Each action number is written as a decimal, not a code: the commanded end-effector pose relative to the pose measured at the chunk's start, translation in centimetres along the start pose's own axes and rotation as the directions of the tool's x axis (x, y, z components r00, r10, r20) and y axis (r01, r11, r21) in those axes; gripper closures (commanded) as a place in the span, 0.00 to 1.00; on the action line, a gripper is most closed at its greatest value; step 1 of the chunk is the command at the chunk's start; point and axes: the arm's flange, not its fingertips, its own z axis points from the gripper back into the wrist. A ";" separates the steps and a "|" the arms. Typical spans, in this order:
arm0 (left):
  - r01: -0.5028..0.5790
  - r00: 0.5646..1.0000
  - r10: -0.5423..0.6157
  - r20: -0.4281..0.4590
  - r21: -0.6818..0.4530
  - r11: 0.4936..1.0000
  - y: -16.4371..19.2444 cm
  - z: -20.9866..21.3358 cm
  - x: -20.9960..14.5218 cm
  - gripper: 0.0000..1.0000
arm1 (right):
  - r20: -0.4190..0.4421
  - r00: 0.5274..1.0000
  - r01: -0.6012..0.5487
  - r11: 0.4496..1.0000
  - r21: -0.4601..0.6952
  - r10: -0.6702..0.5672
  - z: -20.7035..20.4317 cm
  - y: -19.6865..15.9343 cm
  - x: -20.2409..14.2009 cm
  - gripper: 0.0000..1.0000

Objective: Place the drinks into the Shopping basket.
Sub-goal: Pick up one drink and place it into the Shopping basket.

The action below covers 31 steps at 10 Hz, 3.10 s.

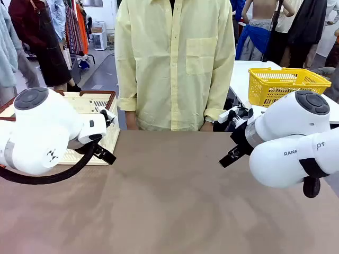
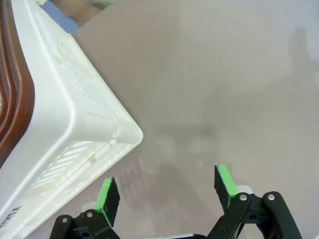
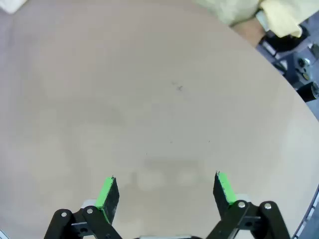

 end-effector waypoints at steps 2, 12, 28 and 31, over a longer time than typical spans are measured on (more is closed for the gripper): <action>0.000 1.000 0.000 0.000 0.000 1.000 0.0 0.0 0.0 0.00 | 0.000 1.000 0.000 1.000 0.000 0.000 0.0 0.0 0.0 0.00; 0.000 1.000 0.000 0.000 0.000 1.000 0.0 0.0 0.0 0.00 | 0.000 1.000 0.000 1.000 0.000 0.000 0.0 0.0 0.0 0.00; -0.531 0.725 0.677 -0.130 -0.731 0.429 10.1 27.4 -7.5 0.00 | -0.197 0.711 0.545 0.351 0.762 -0.675 26.5 -8.1 -15.6 0.00; -0.539 0.511 0.848 -0.141 -0.821 0.189 20.2 30.1 -17.2 0.00 | -0.190 0.474 0.542 0.114 0.833 -0.860 28.1 -15.6 -26.2 0.00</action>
